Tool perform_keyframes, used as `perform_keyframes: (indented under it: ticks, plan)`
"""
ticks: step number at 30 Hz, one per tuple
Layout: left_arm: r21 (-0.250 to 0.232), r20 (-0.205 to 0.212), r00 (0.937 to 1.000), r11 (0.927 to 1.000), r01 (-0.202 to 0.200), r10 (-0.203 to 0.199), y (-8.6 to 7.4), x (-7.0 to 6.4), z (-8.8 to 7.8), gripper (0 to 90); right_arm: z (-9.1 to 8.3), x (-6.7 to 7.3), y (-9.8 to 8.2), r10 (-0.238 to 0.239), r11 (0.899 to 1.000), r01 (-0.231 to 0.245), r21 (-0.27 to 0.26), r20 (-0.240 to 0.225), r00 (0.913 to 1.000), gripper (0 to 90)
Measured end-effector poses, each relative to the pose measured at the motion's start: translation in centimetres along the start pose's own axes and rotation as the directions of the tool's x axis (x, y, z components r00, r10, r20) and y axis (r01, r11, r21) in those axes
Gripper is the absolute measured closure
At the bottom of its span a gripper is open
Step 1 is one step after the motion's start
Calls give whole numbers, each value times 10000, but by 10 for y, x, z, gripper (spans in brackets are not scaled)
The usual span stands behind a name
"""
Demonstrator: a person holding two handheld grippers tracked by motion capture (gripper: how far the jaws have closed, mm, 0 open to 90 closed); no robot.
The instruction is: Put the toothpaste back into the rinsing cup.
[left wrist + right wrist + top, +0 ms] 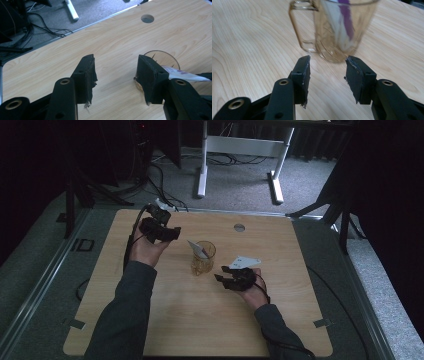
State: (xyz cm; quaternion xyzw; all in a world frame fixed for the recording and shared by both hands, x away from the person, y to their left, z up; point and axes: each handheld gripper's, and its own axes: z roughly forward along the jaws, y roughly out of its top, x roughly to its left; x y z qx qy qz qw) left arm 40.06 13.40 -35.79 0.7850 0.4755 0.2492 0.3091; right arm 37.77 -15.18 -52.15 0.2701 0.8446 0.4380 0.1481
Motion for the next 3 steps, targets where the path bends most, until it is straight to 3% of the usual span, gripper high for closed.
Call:
perform_keyframes:
  ticks: [3]
  plan:
    - [-20, -21, 10000, 10000, 3, -3, 0, 1, -1, 485, -5, -4, -3, 179, 9998, -179, 36, 120, 9998, 528]
